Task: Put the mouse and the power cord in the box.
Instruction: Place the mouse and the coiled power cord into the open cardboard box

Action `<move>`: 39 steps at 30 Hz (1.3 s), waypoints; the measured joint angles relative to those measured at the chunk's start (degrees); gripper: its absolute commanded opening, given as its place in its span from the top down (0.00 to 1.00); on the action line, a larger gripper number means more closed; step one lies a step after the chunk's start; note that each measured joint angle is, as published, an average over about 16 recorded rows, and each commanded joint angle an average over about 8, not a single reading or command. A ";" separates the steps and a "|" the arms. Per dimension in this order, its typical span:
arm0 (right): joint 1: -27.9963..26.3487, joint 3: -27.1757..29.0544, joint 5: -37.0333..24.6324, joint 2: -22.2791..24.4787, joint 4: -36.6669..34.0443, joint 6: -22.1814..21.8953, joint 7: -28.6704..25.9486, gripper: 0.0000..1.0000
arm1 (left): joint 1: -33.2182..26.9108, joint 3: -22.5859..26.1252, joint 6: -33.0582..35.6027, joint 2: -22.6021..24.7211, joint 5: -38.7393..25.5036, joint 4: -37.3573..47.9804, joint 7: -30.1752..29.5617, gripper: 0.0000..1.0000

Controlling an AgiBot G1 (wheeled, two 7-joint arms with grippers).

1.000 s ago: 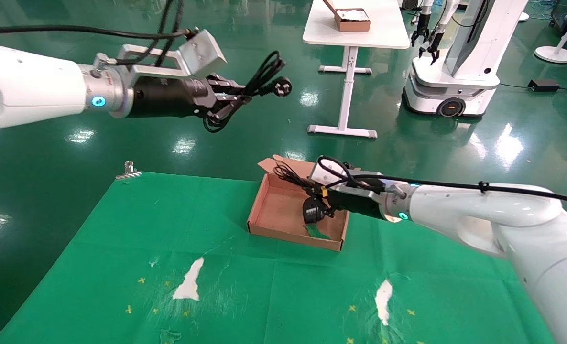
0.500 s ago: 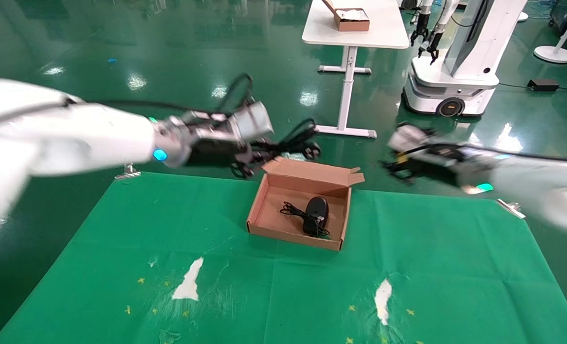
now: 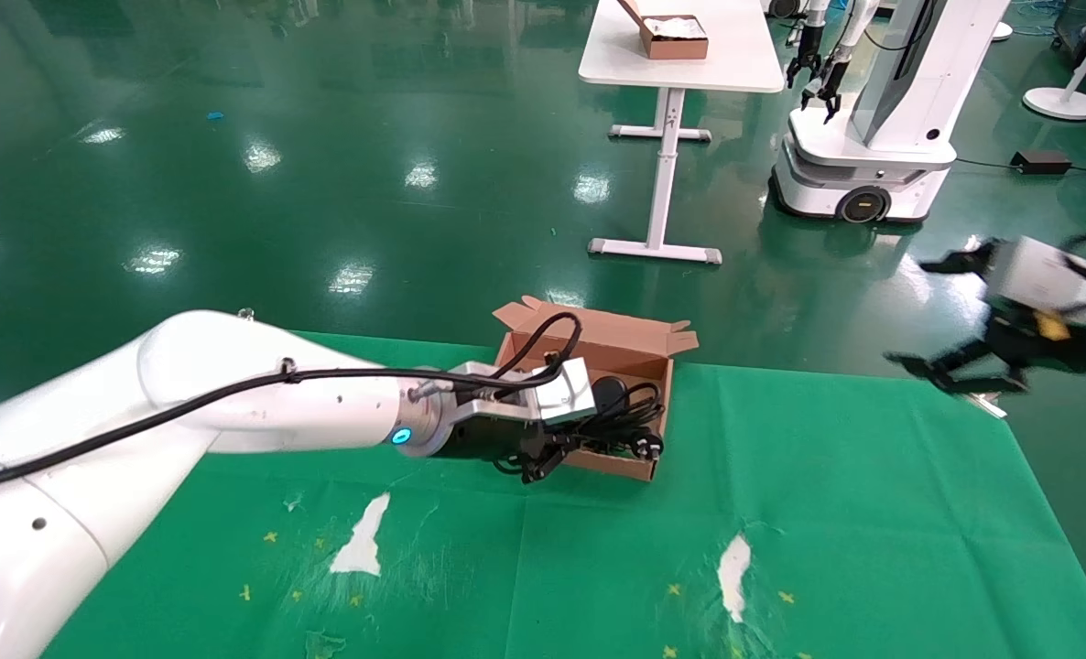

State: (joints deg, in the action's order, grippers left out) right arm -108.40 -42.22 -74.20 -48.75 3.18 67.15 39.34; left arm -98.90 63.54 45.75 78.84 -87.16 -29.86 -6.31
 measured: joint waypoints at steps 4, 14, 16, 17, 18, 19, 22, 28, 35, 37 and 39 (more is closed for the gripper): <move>-1.27 -0.76 -1.05 1.82 -0.23 3.80 -0.34 0.00 | -1.19 4.99 -3.36 0.09 -2.03 -2.64 -5.32 1.00; -2.27 -1.30 -1.84 2.64 -0.89 5.61 -0.50 0.00 | -4.03 13.61 -13.18 0.25 -7.06 -7.62 -12.57 0.38; -2.32 -1.31 -1.86 2.67 -0.95 5.73 -0.47 0.00 | -4.38 14.47 -14.34 0.26 -7.79 -8.08 -12.96 0.13; -2.34 -1.32 -1.87 2.68 -0.97 5.77 -0.46 0.00 | -4.51 14.79 -14.79 0.27 -8.07 -8.26 -13.08 0.03; -2.36 -1.32 -1.87 2.69 -0.98 5.82 -0.45 0.00 | -4.60 15.02 -15.11 0.27 -8.29 -8.41 -13.14 0.00; -2.37 -1.33 -1.88 2.71 -1.00 5.86 -0.45 0.00 | -4.66 15.19 -15.33 0.27 -8.44 -8.52 -13.17 0.00; -2.40 -1.34 -1.90 2.75 -1.02 5.95 -0.44 0.00 | -4.76 15.44 -15.70 0.27 -8.66 -8.70 -13.21 0.00; -2.31 -1.31 -1.85 2.58 -1.00 5.57 -0.45 0.00 | -4.59 14.87 -14.96 0.25 -8.27 -8.26 -13.15 0.00; -1.92 -1.11 -1.58 2.56 -0.51 5.41 -0.78 0.00 | -3.80 13.46 -13.51 -0.42 -7.07 -8.44 -12.97 0.00; -1.44 -0.84 -1.25 2.66 0.17 5.50 -1.26 0.00 | -3.23 12.59 -12.71 -0.99 -6.32 -8.85 -12.85 0.00; -0.76 -0.46 -0.78 2.80 1.15 5.65 -1.93 0.00 | -2.50 11.49 -11.71 -1.74 -5.38 -9.42 -12.70 0.00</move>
State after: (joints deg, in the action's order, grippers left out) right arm -109.16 -42.68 -74.98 -45.95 4.33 72.80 37.40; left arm -101.41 75.03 34.04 77.09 -92.53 -39.28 -19.01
